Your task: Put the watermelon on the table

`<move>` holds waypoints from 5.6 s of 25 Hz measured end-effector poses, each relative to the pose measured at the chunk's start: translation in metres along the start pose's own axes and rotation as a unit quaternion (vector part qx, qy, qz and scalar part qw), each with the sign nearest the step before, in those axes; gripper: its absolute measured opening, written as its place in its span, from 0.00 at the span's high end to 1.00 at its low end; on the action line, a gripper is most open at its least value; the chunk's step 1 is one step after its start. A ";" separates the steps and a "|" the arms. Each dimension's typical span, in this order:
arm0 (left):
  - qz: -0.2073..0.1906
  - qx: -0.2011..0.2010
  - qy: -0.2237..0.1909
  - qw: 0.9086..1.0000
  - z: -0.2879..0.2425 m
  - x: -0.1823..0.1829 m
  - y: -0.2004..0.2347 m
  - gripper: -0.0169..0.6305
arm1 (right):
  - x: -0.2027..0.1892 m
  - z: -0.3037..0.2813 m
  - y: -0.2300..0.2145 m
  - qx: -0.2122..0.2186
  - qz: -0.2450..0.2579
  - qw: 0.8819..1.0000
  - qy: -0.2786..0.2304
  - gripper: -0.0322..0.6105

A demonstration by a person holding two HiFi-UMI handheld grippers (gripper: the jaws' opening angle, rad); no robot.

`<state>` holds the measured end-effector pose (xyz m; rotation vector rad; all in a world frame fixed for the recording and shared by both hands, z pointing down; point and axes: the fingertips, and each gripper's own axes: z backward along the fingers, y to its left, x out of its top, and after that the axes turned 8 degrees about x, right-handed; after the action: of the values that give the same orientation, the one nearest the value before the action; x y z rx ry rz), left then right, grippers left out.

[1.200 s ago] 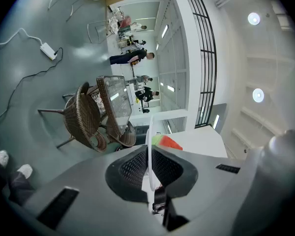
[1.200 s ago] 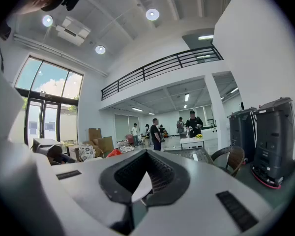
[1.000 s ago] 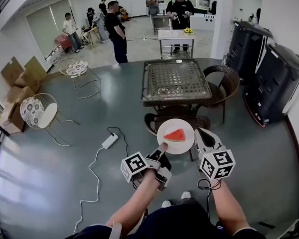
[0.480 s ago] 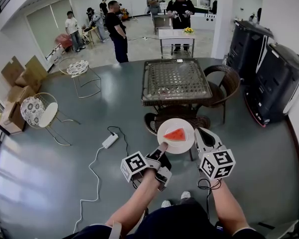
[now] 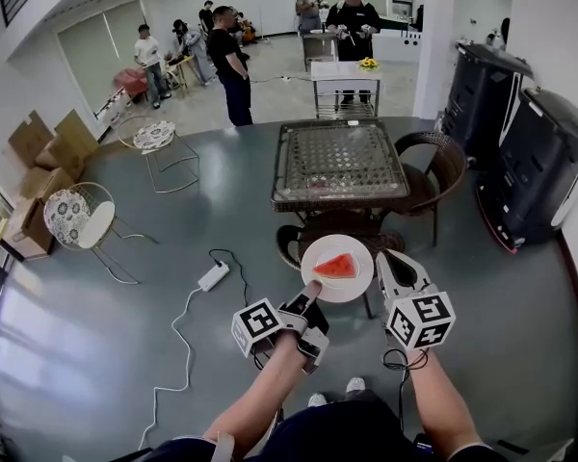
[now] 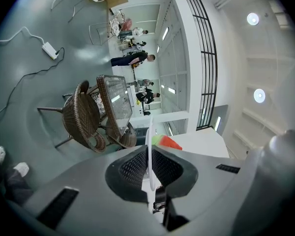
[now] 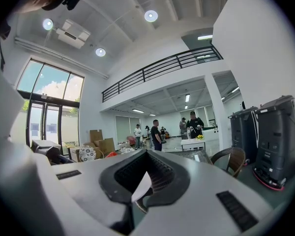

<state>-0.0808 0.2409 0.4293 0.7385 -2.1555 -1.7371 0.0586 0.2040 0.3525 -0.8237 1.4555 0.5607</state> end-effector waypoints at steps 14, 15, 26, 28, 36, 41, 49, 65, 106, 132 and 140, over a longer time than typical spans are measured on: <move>-0.002 0.004 -0.036 0.999 -0.053 -0.016 -0.017 0.95 | 0.008 0.000 -0.073 0.025 0.002 1.000 -0.003 0.95; -0.002 0.005 -0.039 0.999 -0.056 -0.016 -0.017 0.95 | 0.008 -0.001 -0.078 0.027 0.002 1.000 -0.004 0.95; 0.005 0.014 -0.053 0.998 -0.091 -0.002 -0.018 0.95 | 0.009 -0.029 -0.114 0.037 -0.001 0.999 -0.002 0.95; 0.006 0.013 -0.052 0.999 -0.102 0.004 -0.016 0.95 | 0.009 -0.036 -0.121 0.036 0.000 0.999 -0.002 0.95; 0.014 0.003 -0.040 0.999 -0.149 0.040 -0.016 0.95 | 0.007 -0.084 -0.150 0.025 0.004 1.000 0.006 0.95; 0.015 -0.002 -0.028 0.999 -0.178 0.073 -0.014 0.95 | 0.003 -0.128 -0.163 0.019 0.003 1.000 0.014 0.95; 0.017 -0.004 -0.019 1.000 -0.222 0.140 -0.011 0.95 | 0.005 -0.208 -0.177 0.011 0.005 0.999 0.029 0.95; 0.004 0.001 0.014 1.000 -0.297 0.219 -0.018 0.95 | 0.009 -0.304 -0.227 -0.025 -0.003 0.999 0.041 0.95; -0.022 0.026 0.010 0.999 -0.459 0.273 0.058 0.95 | -0.057 -0.362 -0.332 -0.029 -0.026 0.994 0.099 0.95; -0.028 0.074 0.041 0.996 -0.582 0.312 0.165 0.95 | -0.139 -0.407 -0.360 -0.058 -0.016 0.982 0.180 0.95; -0.022 0.108 0.044 0.993 -0.595 0.312 0.184 0.95 | -0.156 -0.409 -0.360 -0.057 -0.021 0.978 0.198 0.95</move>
<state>-0.0752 -0.3932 0.7184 0.9054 -2.3060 -1.4749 0.0670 -0.3113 0.5878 -1.0997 1.7739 0.4670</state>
